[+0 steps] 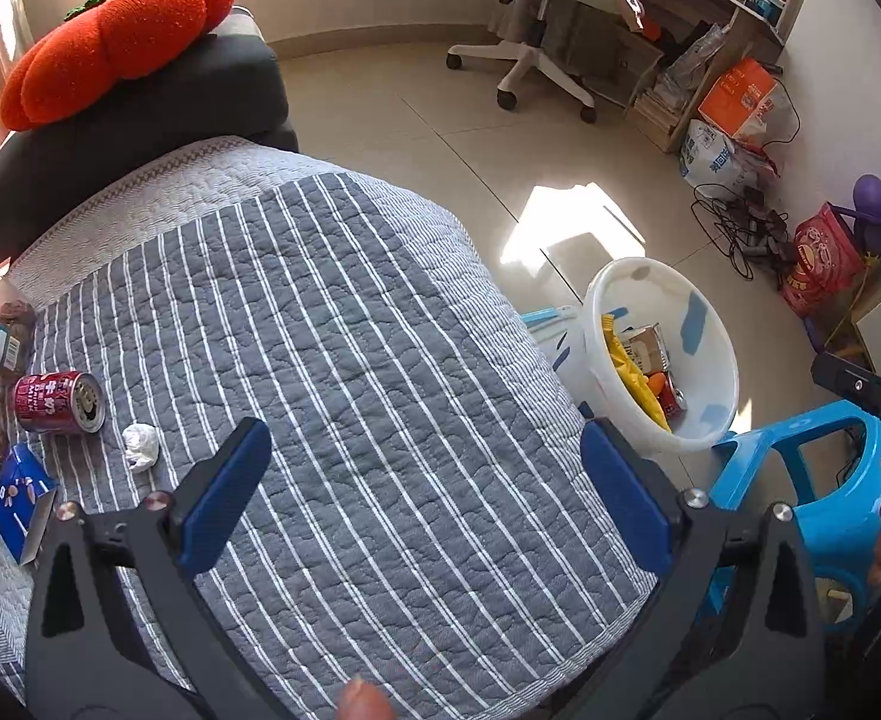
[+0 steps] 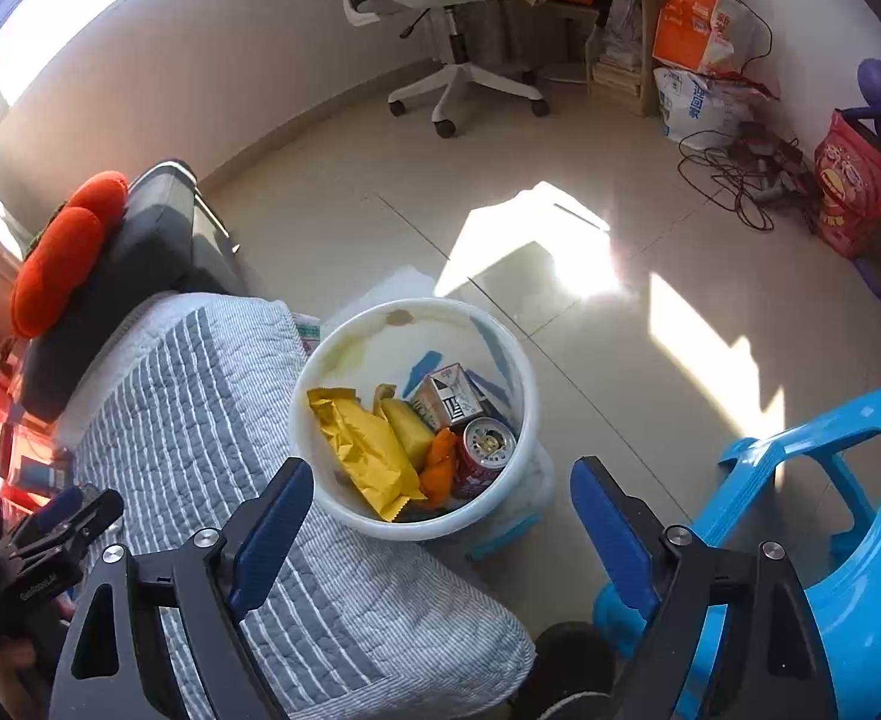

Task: Collect trash
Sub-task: 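Move the left gripper to the bed and grasp the blue almond box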

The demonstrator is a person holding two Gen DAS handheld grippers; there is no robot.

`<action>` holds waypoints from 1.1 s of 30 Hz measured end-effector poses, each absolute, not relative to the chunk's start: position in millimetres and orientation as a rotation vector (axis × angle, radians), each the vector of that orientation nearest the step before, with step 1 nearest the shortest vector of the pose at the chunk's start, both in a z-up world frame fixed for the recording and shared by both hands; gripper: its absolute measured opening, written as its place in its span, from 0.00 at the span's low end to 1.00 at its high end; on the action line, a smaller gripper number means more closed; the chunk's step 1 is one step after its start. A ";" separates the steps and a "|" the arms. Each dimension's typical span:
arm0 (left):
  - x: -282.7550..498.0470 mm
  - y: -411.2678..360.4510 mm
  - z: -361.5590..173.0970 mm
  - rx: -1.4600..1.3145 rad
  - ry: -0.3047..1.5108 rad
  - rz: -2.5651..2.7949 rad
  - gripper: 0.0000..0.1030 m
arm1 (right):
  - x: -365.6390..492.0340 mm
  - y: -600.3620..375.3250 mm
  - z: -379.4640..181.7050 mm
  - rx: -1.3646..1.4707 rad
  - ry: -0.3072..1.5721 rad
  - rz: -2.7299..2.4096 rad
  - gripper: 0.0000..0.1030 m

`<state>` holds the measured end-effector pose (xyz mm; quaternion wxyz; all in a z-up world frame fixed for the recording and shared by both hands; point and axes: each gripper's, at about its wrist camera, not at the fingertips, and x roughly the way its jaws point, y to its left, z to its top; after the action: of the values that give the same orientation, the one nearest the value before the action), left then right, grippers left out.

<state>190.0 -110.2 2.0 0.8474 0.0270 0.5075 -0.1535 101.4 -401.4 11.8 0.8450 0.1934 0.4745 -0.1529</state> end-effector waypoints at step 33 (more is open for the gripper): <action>189.0 188.2 -57.1 -0.070 1.219 0.094 0.99 | 208.3 -183.9 -31.9 0.140 1.113 -0.027 1.00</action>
<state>189.0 188.2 -57.1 0.8184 -0.0326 0.5720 0.0443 208.3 -183.9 -31.9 0.8468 0.0664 0.5276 -0.0129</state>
